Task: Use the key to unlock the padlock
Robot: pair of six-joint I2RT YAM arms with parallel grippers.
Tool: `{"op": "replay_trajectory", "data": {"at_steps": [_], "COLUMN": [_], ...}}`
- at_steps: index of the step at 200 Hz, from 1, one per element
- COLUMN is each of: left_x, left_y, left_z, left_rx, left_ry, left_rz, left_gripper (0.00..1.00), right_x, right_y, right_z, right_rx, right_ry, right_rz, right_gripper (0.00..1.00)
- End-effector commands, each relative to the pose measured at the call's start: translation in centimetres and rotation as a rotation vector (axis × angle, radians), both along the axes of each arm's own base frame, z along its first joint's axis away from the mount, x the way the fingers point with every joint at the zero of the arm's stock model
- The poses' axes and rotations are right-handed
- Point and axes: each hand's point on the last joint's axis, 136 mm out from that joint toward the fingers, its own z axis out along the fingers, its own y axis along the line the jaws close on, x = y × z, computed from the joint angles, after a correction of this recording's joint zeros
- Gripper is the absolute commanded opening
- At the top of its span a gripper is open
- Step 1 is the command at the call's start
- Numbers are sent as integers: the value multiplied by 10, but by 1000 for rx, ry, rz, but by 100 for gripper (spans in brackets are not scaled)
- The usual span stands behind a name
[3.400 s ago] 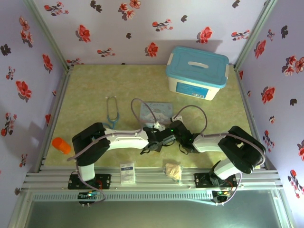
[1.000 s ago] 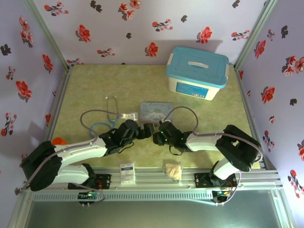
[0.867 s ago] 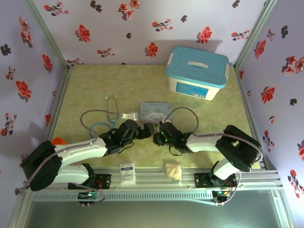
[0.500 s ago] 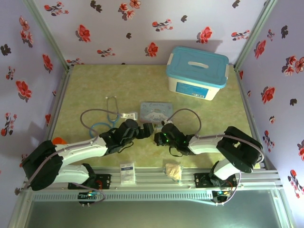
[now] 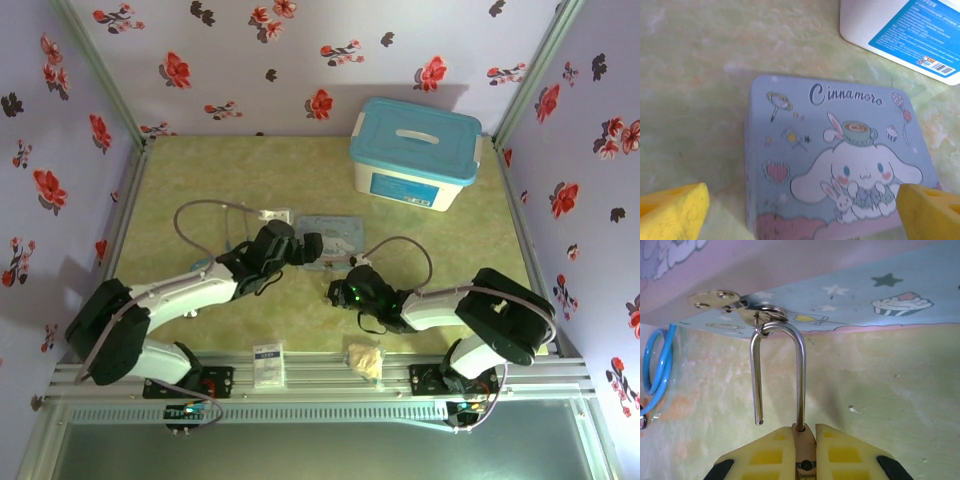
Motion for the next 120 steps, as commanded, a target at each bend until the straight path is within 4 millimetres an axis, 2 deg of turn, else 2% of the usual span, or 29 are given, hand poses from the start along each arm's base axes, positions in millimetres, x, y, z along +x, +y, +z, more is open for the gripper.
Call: {"op": "replay_trajectory", "data": {"at_steps": [1,48,79,120], "left_x": [16,27,27,23], "left_y": [13,4,3,6], "left_z": [-12,-32,-50,-64], "left_rx": [114,164,199,219], "left_ry": [9,33,56,72], "left_rz": [29,6,-11,-15], "left_gripper": [93,88,74,67], "right_x": [-1,2,4,12], "right_y": [-12,-10,-7,-18], "right_z": [-13,-17,-20,-15], "right_rx": [11,111,156,221], "right_ry": [64,86,93,42], "right_rz": [-97,-169,-203,-292], "right_gripper": [0,0,0,0]}}
